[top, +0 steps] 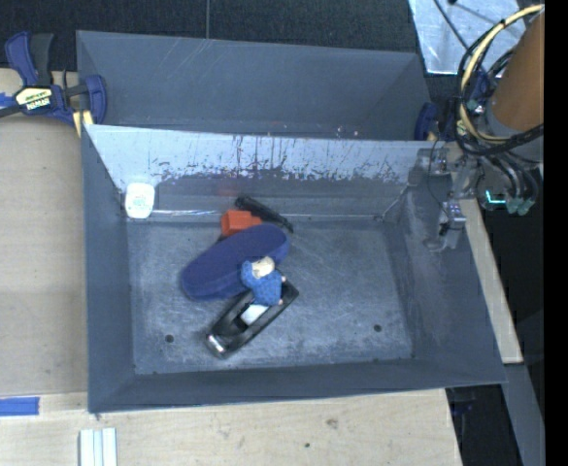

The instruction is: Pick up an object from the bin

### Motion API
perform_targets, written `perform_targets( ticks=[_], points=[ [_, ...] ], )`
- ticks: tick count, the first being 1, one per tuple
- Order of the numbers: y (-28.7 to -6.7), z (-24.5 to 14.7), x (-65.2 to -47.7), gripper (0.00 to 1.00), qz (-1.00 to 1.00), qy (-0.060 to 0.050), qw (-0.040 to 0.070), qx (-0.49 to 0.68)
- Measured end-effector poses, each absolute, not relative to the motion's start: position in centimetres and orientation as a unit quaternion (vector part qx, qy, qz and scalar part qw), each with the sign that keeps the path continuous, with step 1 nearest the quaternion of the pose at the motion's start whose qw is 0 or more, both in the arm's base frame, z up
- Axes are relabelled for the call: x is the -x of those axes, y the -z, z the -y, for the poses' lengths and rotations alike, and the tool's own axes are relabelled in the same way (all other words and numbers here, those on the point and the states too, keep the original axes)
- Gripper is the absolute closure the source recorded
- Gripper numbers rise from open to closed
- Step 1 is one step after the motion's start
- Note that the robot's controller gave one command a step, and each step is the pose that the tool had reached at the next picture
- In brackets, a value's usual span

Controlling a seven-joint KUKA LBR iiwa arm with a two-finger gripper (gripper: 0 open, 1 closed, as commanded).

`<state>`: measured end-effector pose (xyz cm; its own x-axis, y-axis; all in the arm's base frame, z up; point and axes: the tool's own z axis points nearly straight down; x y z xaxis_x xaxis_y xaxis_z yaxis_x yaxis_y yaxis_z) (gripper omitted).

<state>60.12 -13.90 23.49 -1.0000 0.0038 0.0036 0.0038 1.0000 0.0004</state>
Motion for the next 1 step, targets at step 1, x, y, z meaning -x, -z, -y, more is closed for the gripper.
perform_targets(
  ticks=[1],
  points=[
    [-20.78, 0.54, -54.21, 0.0, 1.0, 0.002, 0.0, -0.012]
  ],
)
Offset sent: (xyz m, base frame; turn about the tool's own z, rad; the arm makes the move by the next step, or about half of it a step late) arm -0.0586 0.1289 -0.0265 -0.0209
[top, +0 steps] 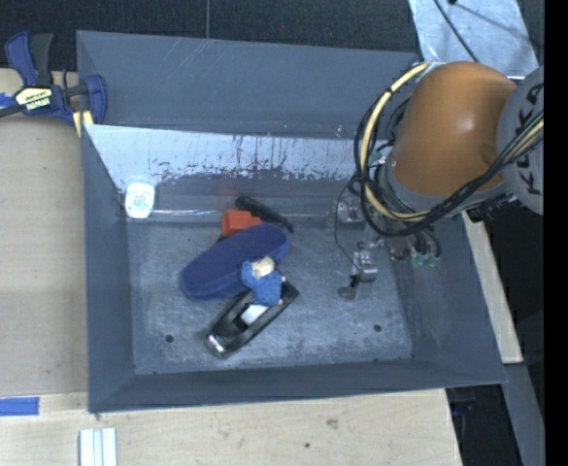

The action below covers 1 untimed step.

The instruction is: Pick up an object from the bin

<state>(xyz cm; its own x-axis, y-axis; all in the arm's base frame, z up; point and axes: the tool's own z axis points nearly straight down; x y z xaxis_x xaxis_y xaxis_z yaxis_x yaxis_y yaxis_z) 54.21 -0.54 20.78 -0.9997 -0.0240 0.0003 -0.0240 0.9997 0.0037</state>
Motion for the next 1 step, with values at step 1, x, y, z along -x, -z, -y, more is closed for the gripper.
perform_targets(
  ticks=[1],
  points=[
    [-11.46, -3.73, -56.91, 0.0, 0.979, 0.001, 0.001, -0.206]
  ],
)
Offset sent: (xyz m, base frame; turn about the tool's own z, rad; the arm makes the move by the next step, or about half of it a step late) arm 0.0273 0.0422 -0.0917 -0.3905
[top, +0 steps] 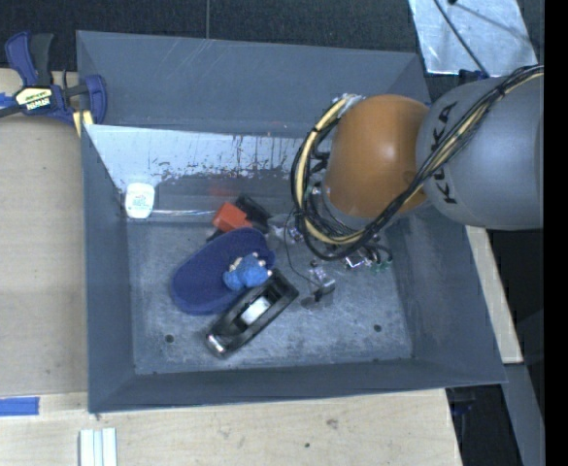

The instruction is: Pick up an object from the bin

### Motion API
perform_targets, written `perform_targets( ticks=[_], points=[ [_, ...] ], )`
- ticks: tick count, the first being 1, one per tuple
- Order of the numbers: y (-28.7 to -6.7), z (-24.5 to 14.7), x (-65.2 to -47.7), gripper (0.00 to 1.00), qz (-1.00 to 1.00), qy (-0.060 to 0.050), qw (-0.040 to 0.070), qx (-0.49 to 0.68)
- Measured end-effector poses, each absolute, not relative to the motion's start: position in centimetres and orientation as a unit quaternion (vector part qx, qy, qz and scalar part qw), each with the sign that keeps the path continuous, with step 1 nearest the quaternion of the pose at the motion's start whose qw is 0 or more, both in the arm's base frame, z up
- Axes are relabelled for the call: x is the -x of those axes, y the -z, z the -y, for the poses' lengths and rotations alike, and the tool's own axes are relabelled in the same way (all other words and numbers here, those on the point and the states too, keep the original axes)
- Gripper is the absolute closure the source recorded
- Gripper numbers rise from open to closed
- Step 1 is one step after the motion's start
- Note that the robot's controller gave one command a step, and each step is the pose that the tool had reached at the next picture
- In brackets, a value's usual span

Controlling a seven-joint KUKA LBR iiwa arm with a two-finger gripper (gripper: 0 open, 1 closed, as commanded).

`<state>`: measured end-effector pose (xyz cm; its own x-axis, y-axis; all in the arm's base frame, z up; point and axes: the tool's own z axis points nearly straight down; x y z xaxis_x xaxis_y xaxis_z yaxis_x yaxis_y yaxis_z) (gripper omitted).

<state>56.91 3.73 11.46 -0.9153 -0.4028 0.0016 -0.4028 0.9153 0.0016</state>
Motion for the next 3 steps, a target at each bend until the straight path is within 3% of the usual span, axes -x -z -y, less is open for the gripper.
perform_targets(
  ticks=[1, 2, 3],
  points=[
    [-8.2, -4.1, -53.6, 0.0, 0.967, 0.0, -0.001, -0.253],
    [-7.1, -4.0, -56.2, 0.0, 0.975, 0.001, -0.002, -0.223],
    [-7.0, -3.7, -56.2, 1.0, 0.975, -0.001, 0.0, -0.223]
  ],
)
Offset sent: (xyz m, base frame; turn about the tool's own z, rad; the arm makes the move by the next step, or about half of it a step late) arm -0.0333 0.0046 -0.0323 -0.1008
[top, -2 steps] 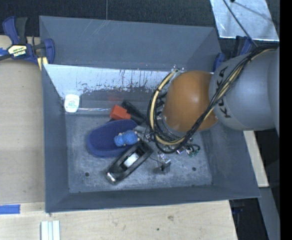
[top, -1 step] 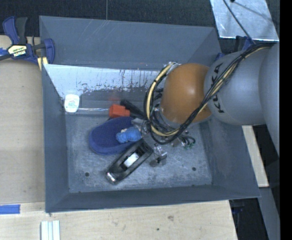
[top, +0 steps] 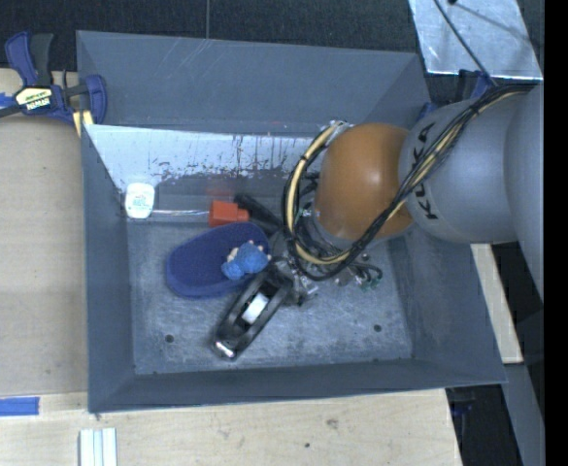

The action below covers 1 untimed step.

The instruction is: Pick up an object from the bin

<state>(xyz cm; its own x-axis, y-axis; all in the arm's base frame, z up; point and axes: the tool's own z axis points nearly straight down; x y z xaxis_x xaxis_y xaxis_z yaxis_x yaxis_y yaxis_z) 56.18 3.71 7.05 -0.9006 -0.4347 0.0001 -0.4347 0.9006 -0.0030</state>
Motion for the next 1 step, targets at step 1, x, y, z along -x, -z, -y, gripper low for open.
perform_targets(
  ticks=[1],
  points=[
    [-21.76, -3.84, -55.29, 1.0, -0.973, 0.001, 0.006, 0.231]
  ],
)
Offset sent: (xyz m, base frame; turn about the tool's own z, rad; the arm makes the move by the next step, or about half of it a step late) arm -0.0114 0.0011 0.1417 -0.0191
